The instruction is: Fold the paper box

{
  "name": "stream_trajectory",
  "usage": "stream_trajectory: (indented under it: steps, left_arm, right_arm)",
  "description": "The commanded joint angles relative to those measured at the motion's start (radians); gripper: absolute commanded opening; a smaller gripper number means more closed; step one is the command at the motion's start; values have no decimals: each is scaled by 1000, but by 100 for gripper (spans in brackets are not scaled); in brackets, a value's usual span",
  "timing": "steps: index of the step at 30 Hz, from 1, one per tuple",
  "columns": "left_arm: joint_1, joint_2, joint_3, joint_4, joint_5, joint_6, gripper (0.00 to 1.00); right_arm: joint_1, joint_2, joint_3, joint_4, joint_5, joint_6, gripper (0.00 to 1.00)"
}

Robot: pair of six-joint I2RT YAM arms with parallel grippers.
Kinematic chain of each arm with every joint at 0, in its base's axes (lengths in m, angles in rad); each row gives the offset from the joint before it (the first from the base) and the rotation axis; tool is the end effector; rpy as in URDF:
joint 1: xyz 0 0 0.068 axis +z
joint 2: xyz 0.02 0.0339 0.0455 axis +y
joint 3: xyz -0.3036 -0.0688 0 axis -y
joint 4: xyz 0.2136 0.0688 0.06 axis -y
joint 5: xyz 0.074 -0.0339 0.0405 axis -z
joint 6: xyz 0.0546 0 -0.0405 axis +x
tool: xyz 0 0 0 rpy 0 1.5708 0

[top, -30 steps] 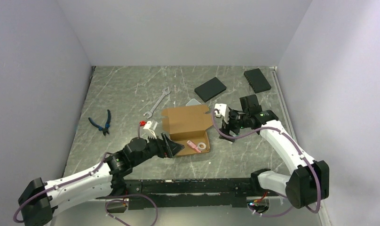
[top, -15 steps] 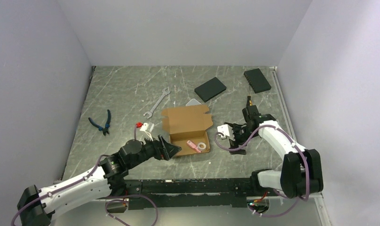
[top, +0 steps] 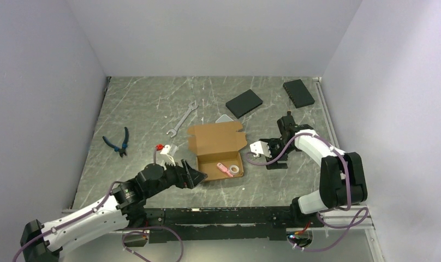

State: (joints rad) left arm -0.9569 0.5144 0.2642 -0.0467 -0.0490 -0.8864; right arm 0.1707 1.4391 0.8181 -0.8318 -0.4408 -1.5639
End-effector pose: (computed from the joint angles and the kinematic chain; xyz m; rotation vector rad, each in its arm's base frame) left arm 0.0600 -0.0805 0.2305 0.0352 2.0570 -1.1818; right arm 0.1964 0.0575 0.2165 -2.1179 1.7489 0.3679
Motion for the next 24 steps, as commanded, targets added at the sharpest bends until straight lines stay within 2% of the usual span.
stream_trajectory:
  steps: [1,4,9,14,19,24]
  left_arm:
    - [3,-20,9,-4,0,-9,89]
    - [4,-8,30,-18,-6,9,89]
    - [3,32,23,21,6,7,89]
    - [3,59,16,39,28,-3,89]
    - [4,65,-3,104,40,-29,89]
    - [4,71,-24,142,67,-53,88]
  right_arm:
    - [-2,39,20,60,56,11,78]
    - [-2,65,35,75,72,45,72]
    - [-2,77,15,113,94,67,69]
    - [-4,110,18,120,120,106,59]
    - [-7,117,21,111,109,137,40]
    - [-16,109,17,89,78,153,25]
